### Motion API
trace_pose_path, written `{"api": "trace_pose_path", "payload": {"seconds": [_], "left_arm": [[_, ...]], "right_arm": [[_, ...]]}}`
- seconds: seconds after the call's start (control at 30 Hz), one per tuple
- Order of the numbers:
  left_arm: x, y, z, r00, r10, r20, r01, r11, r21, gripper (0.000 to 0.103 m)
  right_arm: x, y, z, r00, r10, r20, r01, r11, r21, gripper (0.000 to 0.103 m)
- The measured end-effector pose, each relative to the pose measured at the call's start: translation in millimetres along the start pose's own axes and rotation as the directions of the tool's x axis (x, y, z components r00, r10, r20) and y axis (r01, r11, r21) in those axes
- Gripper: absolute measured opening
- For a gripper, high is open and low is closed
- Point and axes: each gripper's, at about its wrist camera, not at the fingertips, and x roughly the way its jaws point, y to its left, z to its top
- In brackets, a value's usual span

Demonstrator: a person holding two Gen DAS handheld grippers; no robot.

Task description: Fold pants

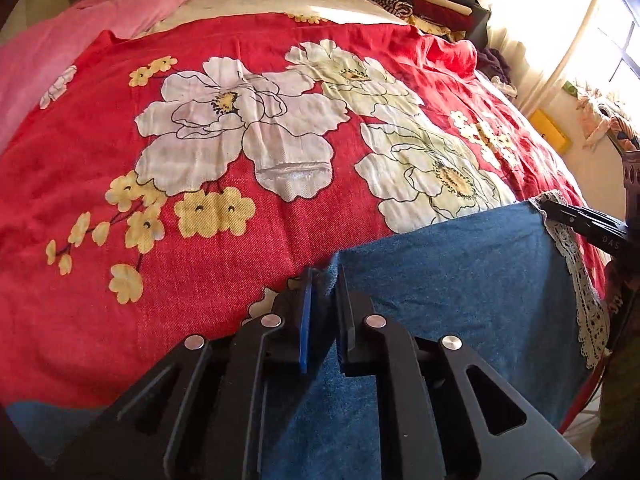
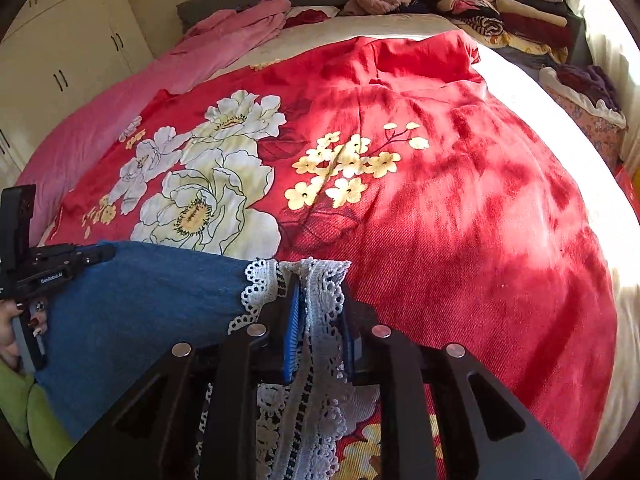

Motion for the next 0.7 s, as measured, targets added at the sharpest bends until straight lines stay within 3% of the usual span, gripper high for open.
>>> {"api": "trace_pose_path", "payload": {"seconds": [0.17, 0.37, 0.57, 0.7], "left_arm": [[-42.3, 0.3, -5.8, 0.998, 0.021, 0.067, -0.022, 1.0, 0.022, 0.033], [-87.2, 2.6, -44.5, 0.99, 0.06, 0.13, -0.064, 0.998, 0.028, 0.054], [-108.1, 6.9, -94.2, 0.993, 0.077, 0.085, -0.077, 0.997, 0.003, 0.059], [-97.8, 10.6, -119.6, 0.994, 0.111, 0.004, -0.111, 0.994, -0.014, 0.067]], "right_arm": [[-56.8, 0.3, -12.1, 0.996, -0.005, 0.088, 0.002, 0.999, 0.034, 0.046], [-90.1, 4.1, -63.6, 0.998, 0.02, 0.058, -0.024, 0.997, 0.067, 0.048], [-90.8, 15.1, -96.2, 0.998, 0.054, 0.013, -0.055, 0.995, 0.088, 0.048], [-76.4, 17.8, -107.3, 0.997, 0.062, -0.053, -0.057, 0.993, 0.101, 0.049]]}}
